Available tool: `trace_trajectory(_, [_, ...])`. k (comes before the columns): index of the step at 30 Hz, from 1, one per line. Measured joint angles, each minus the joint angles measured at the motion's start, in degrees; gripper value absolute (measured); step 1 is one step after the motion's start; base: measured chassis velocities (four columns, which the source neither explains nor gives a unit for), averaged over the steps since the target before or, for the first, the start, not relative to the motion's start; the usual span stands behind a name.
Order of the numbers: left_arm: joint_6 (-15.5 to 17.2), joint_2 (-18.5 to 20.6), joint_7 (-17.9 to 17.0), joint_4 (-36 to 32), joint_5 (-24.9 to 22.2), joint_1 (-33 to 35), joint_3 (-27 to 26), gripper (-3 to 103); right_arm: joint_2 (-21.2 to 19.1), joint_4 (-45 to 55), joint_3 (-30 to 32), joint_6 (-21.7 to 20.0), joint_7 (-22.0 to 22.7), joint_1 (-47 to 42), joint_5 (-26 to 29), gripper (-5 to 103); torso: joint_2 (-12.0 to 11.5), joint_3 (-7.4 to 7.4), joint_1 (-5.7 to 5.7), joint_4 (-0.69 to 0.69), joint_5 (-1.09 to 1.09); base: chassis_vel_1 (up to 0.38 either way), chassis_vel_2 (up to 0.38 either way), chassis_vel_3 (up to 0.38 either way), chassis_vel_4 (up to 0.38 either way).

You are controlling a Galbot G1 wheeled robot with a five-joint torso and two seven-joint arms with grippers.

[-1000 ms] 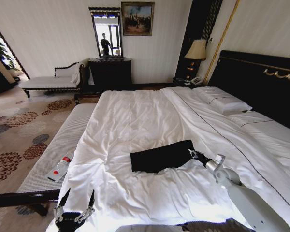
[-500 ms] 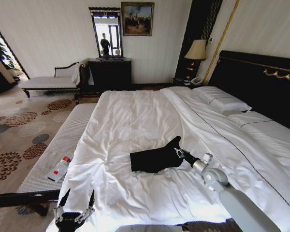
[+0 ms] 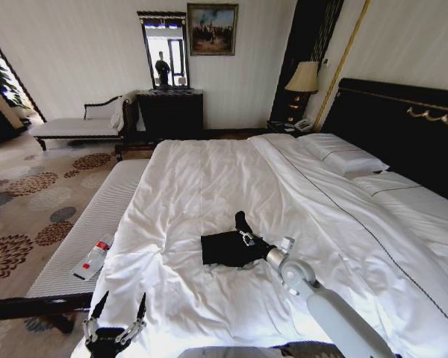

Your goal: Fold the clothes on the bed.

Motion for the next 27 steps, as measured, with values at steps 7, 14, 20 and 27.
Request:
trace_trajectory(7, [0.00, 0.00, 0.00, 0.00, 0.00, 0.00, 0.00, 100, 3.85, -2.75, -2.58, 0.59, 1.17, 1.26, -0.97, 7, 0.00, 0.00, 0.00, -0.01, -0.02, 0.000, 0.000, 0.000, 0.000])
trace_trajectory(14, [0.00, 0.00, 0.00, 0.00, 0.00, 0.01, 0.00, 100, 4.12, -4.46, -4.33, 1.24, 0.32, 1.26, -2.82, 7, 0.01, 0.00, -0.01, 0.00, -0.01, 0.000, 0.000, 0.000, 0.000])
trace_trajectory(20, [0.00, 0.00, 0.00, 0.00, 0.00, 0.00, 0.00, 100, 8.24, -8.85, -5.76, 2.28, 0.55, 3.04, -4.12, 7, 0.01, 0.00, -0.01, 0.02, 0.00, 0.000, 0.000, 0.000, 0.000])
trace_trajectory(27, [0.00, 0.00, 0.00, 0.00, 0.00, 0.00, 0.00, 100, 9.04, -9.71, -6.44, 2.80, 1.13, 3.27, -5.25, 7, 0.01, 0.00, 0.00, -0.01, -0.02, 0.000, 0.000, 0.000, 0.000])
